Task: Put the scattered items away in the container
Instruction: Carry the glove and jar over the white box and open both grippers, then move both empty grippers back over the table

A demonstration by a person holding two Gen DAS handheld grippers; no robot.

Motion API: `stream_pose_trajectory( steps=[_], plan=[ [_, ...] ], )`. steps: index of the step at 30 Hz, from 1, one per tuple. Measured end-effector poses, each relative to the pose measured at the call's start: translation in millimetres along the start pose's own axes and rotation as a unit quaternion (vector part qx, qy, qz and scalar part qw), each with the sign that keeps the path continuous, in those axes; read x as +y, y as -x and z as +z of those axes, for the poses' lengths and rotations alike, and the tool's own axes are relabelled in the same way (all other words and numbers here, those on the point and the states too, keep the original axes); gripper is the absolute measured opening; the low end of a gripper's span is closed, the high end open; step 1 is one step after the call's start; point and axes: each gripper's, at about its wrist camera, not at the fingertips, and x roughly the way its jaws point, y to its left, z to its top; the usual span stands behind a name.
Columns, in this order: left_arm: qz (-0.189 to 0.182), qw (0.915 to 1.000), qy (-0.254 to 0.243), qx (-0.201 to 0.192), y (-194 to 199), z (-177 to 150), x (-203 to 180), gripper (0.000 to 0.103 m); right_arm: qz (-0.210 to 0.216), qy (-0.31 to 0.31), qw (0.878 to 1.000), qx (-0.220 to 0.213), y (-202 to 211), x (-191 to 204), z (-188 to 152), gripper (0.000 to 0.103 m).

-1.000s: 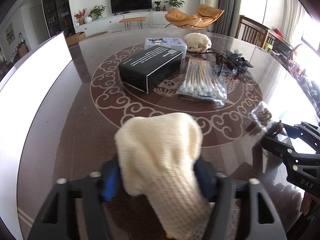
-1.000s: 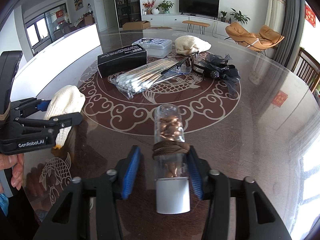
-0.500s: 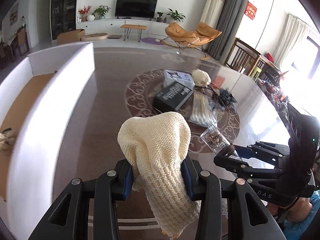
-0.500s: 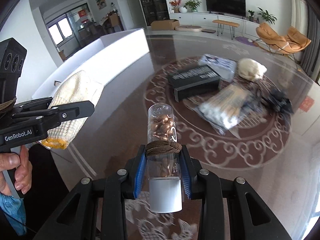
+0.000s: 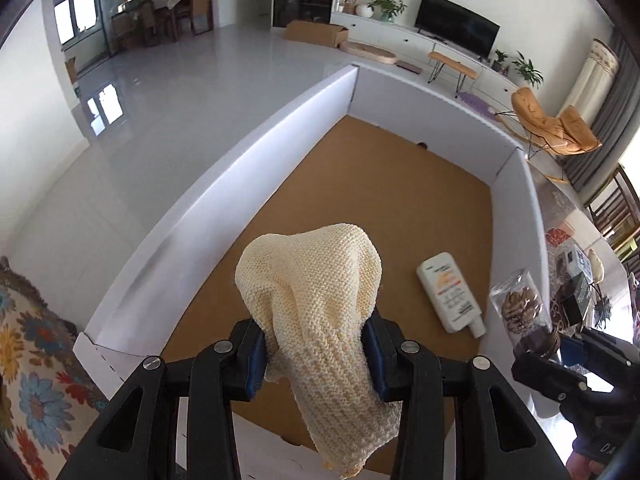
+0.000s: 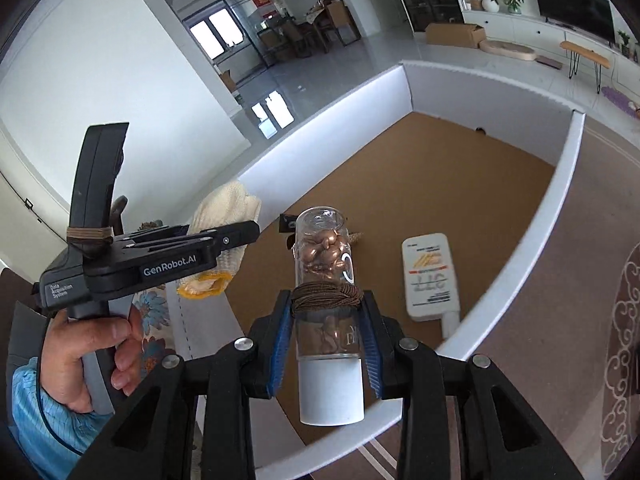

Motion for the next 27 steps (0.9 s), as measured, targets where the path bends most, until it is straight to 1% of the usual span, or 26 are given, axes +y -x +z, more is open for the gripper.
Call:
stream_pose_trajectory(
  steps=[1,2,3,4,5,7,8,9,11,15,17,19,21,23,25,27],
  plan=[
    [0.002,0.9999,0.007,0.010,-6.9,-0.5,5.1,0.044,-0.001,-0.002,1.000,0.016,-13.5,1.9,-0.7,0.033],
    [0.003,0.9997,0.012,0.020,-12.9,-1.1,8.7,0.047,-0.009,-0.001,1.000,0.019,-21.1,4.5,-1.4,0.032],
    [0.007,0.9994,0.017,0.030,-17.9,-2.1,10.5,0.051,-0.023,0.009,1.000,0.008,-22.5,9.7,-1.2,0.037],
    [0.015,0.9990,0.019,0.037,-21.9,-3.1,11.2,0.058,-0.018,0.015,1.000,0.005,-23.9,14.0,-0.1,0.037],
    [0.021,0.9988,0.018,0.041,-24.8,-4.2,10.9,0.062,0.002,0.013,1.000,0.016,-27.7,15.1,1.1,0.037],
    [0.028,0.9986,0.013,0.043,-27.2,-5.6,7.8,0.082,0.030,0.005,0.998,0.056,-37.7,14.4,3.3,0.044],
    [0.033,0.9984,0.011,0.044,-27.4,-6.8,5.9,0.085,0.032,0.008,0.997,0.067,-40.7,15.1,3.2,0.049],
    [0.036,0.9984,0.008,0.043,-26.7,-7.7,4.8,0.086,0.027,0.015,0.997,0.068,-40.6,16.0,2.0,0.051],
    [0.033,0.9987,0.005,0.038,-23.0,-10.1,1.5,0.086,0.011,0.030,0.999,0.045,-30.4,16.8,-1.3,0.051],
    [0.001,0.9997,-0.007,0.023,-13.0,-15.6,-15.4,0.086,0.015,0.016,0.999,-0.032,11.8,0.1,-10.8,0.051],
    [-0.011,0.9997,-0.018,0.010,-5.2,-22.3,-32.5,0.086,0.009,0.012,0.998,-0.066,36.2,-14.5,-25.0,0.051],
    [-0.021,0.9992,-0.032,-0.005,3.0,-28.5,-54.7,0.086,-0.009,0.016,0.995,-0.098,62.6,-30.9,-46.1,0.051],
    [-0.036,0.9978,-0.053,-0.015,10.4,-37.0,-82.2,0.086,-0.040,0.023,0.992,-0.120,84.3,-51.2,-70.3,0.051],
    [-0.046,0.9952,-0.082,-0.025,18.9,-46.9,-115.6,0.086,-0.077,0.022,0.988,-0.133,106.1,-75.0,-100.7,0.051],
    [-0.062,0.9903,-0.118,-0.039,30.7,-59.6,-154.2,0.086,-0.120,0.008,0.983,-0.137,126.9,-104.1,-133.8,0.051],
    [-0.088,0.9828,-0.154,-0.050,41.0,-76.3,-197.1,0.087,-0.165,-0.014,0.976,-0.141,146.4,-138.7,-168.2,0.051]
  ],
)
